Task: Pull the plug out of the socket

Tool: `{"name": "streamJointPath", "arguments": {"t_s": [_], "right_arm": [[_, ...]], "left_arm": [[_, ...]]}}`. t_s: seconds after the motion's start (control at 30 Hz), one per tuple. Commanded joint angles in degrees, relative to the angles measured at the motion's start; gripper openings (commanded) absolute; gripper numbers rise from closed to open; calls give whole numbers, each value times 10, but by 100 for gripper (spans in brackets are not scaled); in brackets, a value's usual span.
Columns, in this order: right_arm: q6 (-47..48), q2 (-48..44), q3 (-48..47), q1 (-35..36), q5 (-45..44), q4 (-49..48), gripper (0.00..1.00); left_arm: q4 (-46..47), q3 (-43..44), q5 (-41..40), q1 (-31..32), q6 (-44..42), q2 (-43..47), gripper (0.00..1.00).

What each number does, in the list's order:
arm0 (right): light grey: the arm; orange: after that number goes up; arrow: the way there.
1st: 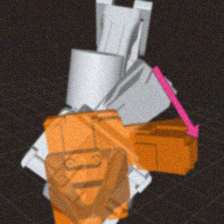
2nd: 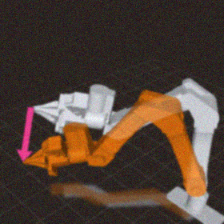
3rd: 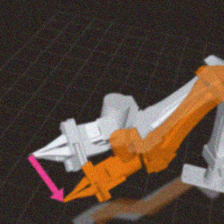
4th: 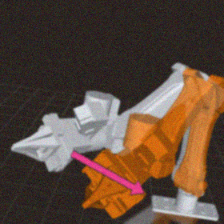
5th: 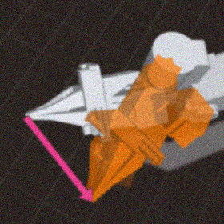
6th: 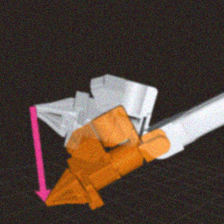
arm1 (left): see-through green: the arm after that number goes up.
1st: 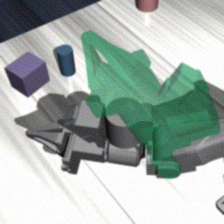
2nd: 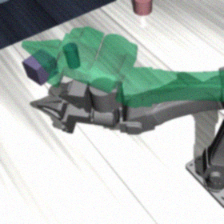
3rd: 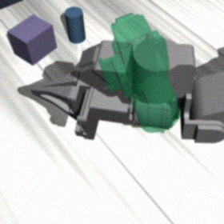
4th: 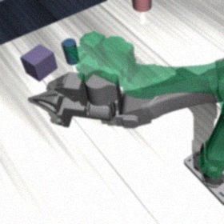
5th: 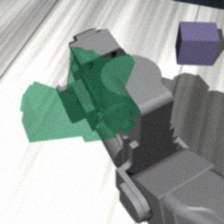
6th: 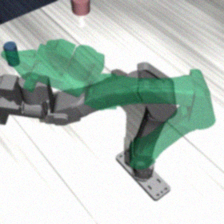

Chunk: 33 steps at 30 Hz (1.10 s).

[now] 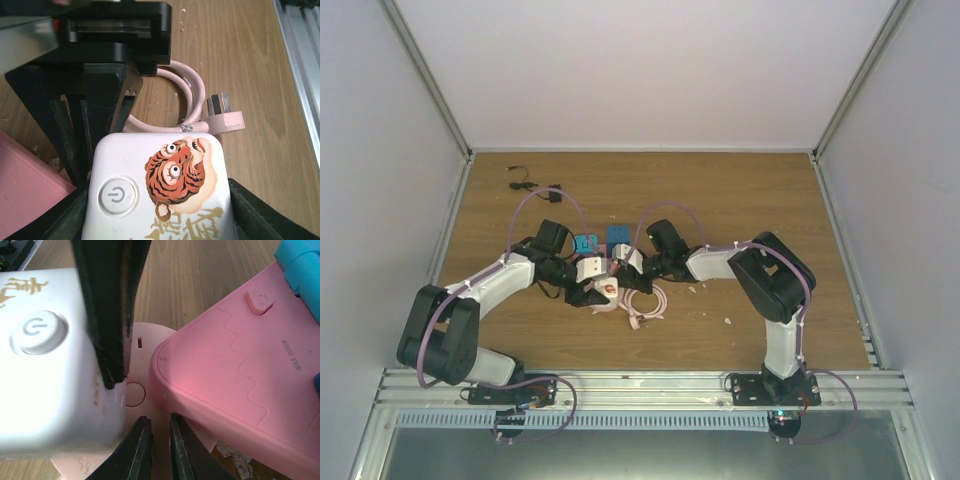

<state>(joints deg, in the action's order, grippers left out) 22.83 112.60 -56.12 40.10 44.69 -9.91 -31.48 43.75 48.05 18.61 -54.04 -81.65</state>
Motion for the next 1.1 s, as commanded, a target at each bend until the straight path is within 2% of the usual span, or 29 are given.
{"name": "streamJointPath", "arguments": {"t_s": [0.0, 0.17, 0.3, 0.57, 0.67, 0.8, 1.0, 1.07], "right_arm": [[11, 68, 22, 17, -138, 94, 13], [9, 72, 20, 17, -137, 95, 13], [8, 72, 20, 17, -137, 96, 13], [9, 70, 20, 17, -132, 96, 13], [7, 63, 19, 17, -122, 96, 13], [4, 38, 20, 17, -108, 97, 14], [-2, -5, 18, 17, -94, 94, 16], [-2, -24, 18, 17, -91, 95, 16]], "left_arm": [[58, -22, 95, 29, -37, 77, 32], [93, -57, 48, 39, -60, 143, 32], [91, -57, 40, 38, -55, 147, 32], [6, -30, 77, 6, -104, 139, 31], [-47, -9, 90, -29, -130, 137, 31], [-112, 36, 102, -106, -177, 125, 32], [-160, 125, 66, -231, -215, 76, 33], [-160, 190, 25, -281, -200, 36, 33]]}}
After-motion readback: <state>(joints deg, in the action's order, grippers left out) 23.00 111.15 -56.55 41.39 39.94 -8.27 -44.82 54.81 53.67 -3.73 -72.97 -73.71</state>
